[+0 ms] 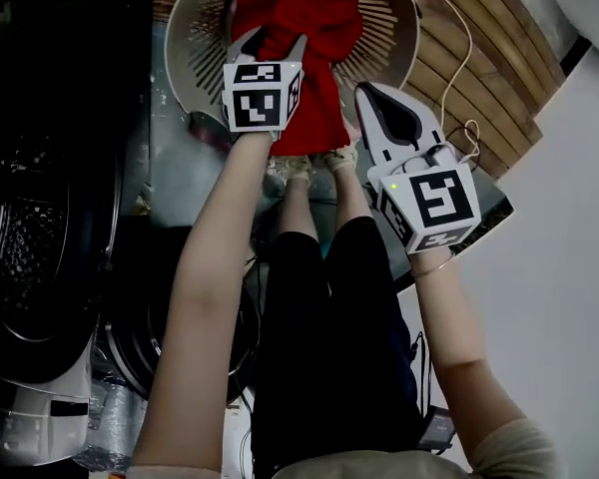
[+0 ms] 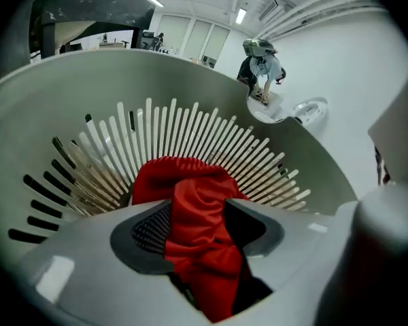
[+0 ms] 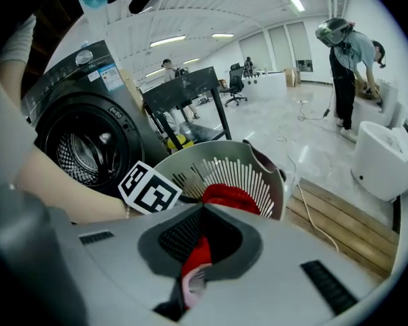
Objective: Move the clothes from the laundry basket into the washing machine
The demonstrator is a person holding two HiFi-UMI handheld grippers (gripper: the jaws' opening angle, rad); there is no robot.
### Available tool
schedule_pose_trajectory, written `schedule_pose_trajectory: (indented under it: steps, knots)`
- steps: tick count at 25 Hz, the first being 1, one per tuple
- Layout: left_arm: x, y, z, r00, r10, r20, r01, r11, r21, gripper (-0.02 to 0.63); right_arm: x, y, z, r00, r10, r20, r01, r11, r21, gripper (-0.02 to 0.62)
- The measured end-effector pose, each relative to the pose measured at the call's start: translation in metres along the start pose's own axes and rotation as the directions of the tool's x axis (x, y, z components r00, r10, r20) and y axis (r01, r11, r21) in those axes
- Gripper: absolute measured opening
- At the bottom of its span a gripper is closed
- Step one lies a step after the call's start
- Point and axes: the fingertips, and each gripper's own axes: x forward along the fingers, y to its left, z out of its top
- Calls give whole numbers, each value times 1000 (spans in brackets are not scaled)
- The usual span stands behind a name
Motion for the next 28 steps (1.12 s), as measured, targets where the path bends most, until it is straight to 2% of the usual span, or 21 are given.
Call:
schedule_pose_trajectory:
  steps: [6, 7, 8, 9, 11, 17, 20, 24, 28]
  knots:
    - [48, 30, -14, 997, 52, -51, -52, 999, 5, 224, 7, -13, -13, 1000, -19, -5, 19, 1000, 17, 9]
    - [53, 33, -15, 997, 52, -59, -52, 999, 7, 200, 8, -14, -15, 1000, -19, -9, 19, 1000, 14, 9]
    - [56, 34, -15, 997, 46, -65, -45, 999, 13, 99, 9, -15, -16, 1000, -19, -13, 19, 1000, 10, 9]
    - [55, 33, -13, 997, 36, -67, -34, 999, 21, 46, 9, -16, -16, 1000, -20, -16, 20, 1000, 5, 9]
    - [44, 28, -6, 999, 18, -47, -16, 999, 30, 32, 10, -17, -14, 1000, -23, -20, 23, 1000, -4, 9]
    - [-49, -8, 28, 993, -21, 120, 21, 1000, 6, 31, 1, -5, 3, 999, -18, -41, 16, 999, -47, 9]
    - [-104, -16, 47, 983, 3, 182, 0, 1000, -20, 29, -3, 8, 19, 999, -1, -39, -1, 997, -73, 9]
    - [-179, -18, 58, 969, 34, 243, -8, 994, -109, 29, -10, 37, 36, 995, 80, -57, -86, 991, -105, 10]
    - [-246, -21, 61, 959, 80, 273, -38, 987, -156, 29, -11, 67, 37, 982, 155, -107, -168, 977, -129, 11]
